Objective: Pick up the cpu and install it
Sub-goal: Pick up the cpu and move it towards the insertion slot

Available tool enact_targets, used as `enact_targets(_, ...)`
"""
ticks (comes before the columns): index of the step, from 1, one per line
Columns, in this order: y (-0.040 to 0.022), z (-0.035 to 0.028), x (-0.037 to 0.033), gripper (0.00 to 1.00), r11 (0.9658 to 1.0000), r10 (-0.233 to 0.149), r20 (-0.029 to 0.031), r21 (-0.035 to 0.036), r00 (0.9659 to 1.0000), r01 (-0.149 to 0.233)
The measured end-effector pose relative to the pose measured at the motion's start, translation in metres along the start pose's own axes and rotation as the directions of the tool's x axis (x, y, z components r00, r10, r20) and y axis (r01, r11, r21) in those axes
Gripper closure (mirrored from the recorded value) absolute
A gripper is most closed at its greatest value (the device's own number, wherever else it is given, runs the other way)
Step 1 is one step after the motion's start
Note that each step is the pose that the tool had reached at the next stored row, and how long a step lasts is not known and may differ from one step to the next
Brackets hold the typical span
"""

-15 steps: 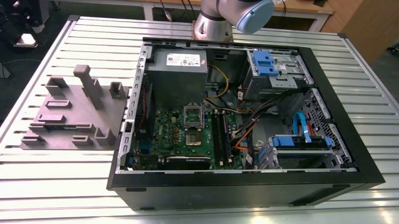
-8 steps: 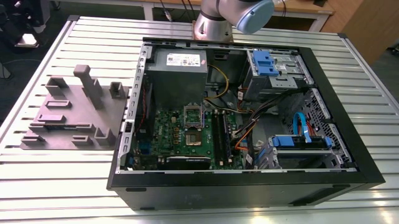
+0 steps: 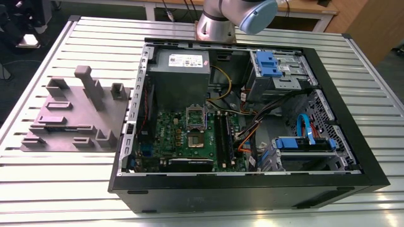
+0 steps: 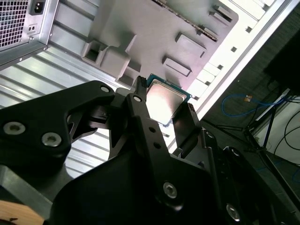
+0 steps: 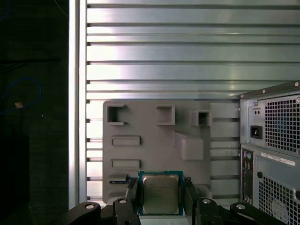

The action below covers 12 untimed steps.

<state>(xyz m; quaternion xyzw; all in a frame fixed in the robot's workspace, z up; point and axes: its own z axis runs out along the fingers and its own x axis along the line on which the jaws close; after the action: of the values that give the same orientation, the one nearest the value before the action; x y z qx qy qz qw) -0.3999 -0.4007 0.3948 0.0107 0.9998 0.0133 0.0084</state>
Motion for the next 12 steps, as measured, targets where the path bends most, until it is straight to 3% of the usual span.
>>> enact_targets(12,0.0001,0.0001,-0.0025,0.53,1.0,0.0,0.0001,-0.0001,1.0,0.0)
